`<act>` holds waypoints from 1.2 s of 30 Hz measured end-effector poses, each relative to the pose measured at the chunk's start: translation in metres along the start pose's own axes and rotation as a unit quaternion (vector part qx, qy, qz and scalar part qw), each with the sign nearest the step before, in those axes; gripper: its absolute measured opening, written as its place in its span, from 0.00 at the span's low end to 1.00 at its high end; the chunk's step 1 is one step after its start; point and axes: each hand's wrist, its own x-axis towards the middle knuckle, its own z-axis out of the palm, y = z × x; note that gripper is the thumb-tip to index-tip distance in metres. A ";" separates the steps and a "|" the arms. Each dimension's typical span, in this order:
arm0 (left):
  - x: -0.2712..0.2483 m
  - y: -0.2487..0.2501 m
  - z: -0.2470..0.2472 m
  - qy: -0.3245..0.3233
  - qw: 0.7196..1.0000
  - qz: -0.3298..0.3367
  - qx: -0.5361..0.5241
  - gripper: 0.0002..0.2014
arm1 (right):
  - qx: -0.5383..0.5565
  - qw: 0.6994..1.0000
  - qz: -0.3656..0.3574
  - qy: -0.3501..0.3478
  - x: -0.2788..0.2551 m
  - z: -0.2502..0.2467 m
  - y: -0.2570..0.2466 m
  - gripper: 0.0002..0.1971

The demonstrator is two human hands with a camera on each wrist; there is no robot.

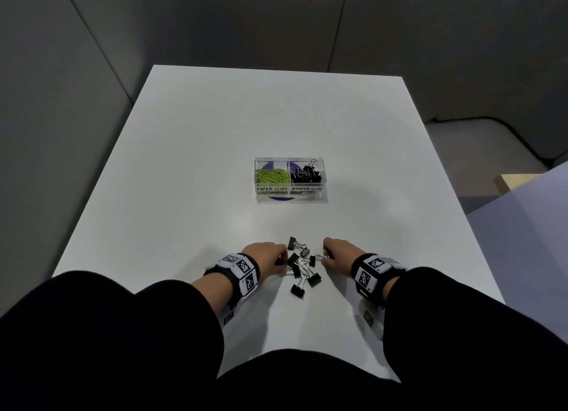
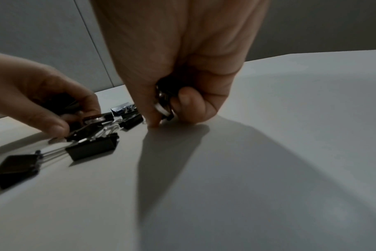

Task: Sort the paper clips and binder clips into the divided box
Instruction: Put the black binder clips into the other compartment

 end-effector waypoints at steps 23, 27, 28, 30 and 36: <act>0.044 -0.008 -0.117 0.115 0.991 0.060 -0.020 0.16 | 0.054 0.964 -0.078 0.247 0.089 -0.119 -0.041 0.11; 0.072 -0.012 -0.152 0.180 0.983 0.027 -0.027 0.17 | 0.040 0.973 -0.104 0.203 0.105 -0.113 -0.038 0.17; 0.078 -0.013 -0.156 0.189 0.981 0.024 -0.026 0.17 | 0.030 0.971 -0.118 0.207 0.105 -0.111 -0.035 0.17; 0.089 -0.013 -0.162 0.197 0.980 0.030 -0.021 0.16 | -0.008 0.957 -0.162 0.242 0.100 -0.108 -0.030 0.16; 0.117 0.006 -0.161 0.175 0.982 0.065 0.030 0.15 | -0.091 0.919 -0.263 0.280 0.068 -0.071 -0.009 0.09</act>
